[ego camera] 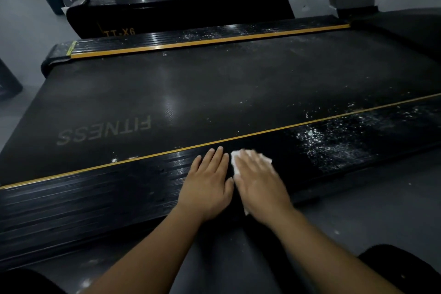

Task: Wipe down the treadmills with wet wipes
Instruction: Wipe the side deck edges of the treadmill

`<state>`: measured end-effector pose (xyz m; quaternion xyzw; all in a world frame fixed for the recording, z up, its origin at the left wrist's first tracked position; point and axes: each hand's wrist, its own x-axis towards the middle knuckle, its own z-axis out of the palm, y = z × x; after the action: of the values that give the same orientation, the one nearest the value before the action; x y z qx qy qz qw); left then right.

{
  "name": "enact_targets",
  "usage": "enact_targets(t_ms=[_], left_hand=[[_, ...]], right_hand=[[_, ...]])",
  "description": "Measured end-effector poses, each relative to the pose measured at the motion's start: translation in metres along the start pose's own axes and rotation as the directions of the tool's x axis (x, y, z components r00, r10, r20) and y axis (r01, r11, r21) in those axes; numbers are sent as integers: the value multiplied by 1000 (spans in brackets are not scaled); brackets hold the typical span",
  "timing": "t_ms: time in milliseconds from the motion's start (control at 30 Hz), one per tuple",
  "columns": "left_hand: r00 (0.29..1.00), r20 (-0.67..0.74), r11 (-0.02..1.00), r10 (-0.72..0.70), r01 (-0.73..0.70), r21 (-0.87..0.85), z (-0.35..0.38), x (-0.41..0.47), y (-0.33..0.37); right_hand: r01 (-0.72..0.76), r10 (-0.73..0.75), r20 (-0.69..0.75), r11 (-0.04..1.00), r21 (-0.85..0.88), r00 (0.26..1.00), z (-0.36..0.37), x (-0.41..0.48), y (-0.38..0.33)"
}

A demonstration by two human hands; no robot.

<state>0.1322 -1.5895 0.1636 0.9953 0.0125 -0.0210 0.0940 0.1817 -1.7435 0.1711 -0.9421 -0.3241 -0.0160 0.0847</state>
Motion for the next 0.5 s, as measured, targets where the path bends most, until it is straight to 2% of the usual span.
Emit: enact_targets(t_ms=[67,167,233,300,400,433,500], left_hand=[[1000,5,1000,-2,2,4,0,4,5],[1000,8,1000,-16,16,9,2,8,12],[1000,12,999,-28,28,15,2,8,17],[999,9,999,-43,43,20,4,7,23],[999,6,999,-51,51,12,6,9,33],[999,5,999,-47,47,8,6,10,37],[999,2,999,-37,37,-1,7,11,48]], right_hand=[[24,-23,-29,999,43,999,0,-24,11],[-168,171,-47,984,61,984,-1,-18,57],[-234,235,-77,972,25,969,-1,-7,65],[-188,190,-104,982,33,976,3,-12,50],[-34,37,-49,998,53,998,9,-43,44],[-30,32,-39,998,51,999,8,-49,55],[-134,136,-34,990,49,990,3,-47,82]])
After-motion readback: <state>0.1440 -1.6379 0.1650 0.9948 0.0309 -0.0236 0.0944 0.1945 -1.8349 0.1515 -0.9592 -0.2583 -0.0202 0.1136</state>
